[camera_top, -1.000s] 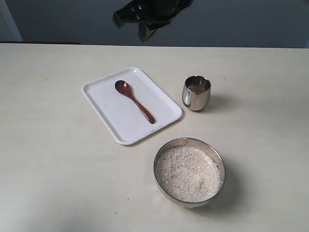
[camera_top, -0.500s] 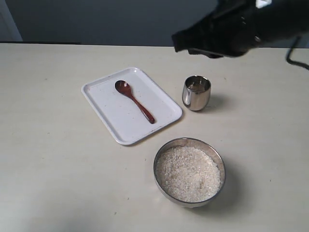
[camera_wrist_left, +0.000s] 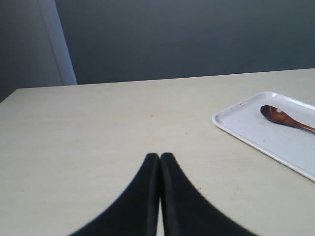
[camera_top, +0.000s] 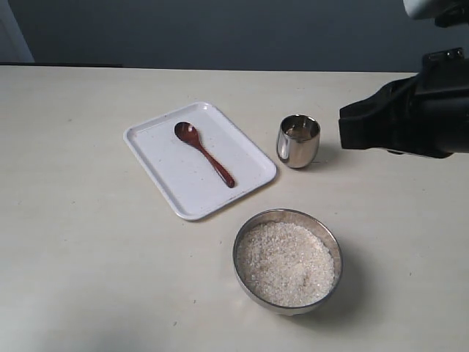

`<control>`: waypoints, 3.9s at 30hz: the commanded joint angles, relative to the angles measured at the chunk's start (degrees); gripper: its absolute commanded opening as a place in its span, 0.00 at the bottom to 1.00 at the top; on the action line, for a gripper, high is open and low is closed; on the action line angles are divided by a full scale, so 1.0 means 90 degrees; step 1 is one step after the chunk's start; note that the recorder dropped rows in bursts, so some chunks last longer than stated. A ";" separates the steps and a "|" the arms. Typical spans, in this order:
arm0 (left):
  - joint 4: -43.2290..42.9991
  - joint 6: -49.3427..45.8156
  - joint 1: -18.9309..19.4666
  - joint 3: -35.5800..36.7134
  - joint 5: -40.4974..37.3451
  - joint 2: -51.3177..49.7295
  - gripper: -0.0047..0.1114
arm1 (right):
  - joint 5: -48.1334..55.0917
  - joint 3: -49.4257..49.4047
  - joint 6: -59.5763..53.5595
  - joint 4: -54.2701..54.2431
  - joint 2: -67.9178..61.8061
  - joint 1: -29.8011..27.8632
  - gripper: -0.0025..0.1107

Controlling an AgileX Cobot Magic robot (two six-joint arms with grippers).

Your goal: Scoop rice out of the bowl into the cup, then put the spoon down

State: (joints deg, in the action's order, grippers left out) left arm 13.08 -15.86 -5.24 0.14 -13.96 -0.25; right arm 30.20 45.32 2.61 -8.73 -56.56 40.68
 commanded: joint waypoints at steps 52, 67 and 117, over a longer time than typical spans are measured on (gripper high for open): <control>-0.0008 0.0033 0.0004 -0.0015 0.0058 0.0028 0.04 | -0.0749 -0.4811 -0.0335 0.0315 0.6284 -0.6077 0.02; -0.0008 0.0033 0.0004 -0.0015 0.0058 0.0028 0.04 | -0.1039 -0.5036 -0.0290 0.0768 0.6284 -0.6077 0.02; -0.0008 0.0033 0.0004 -0.0015 0.0058 0.0028 0.04 | -0.1041 -0.5036 -0.0290 0.0752 0.6284 -0.6077 0.02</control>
State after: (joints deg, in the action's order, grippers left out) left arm 13.08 -15.86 -5.24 0.14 -13.96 -0.25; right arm 21.70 0.30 0.00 -2.11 -0.19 -13.63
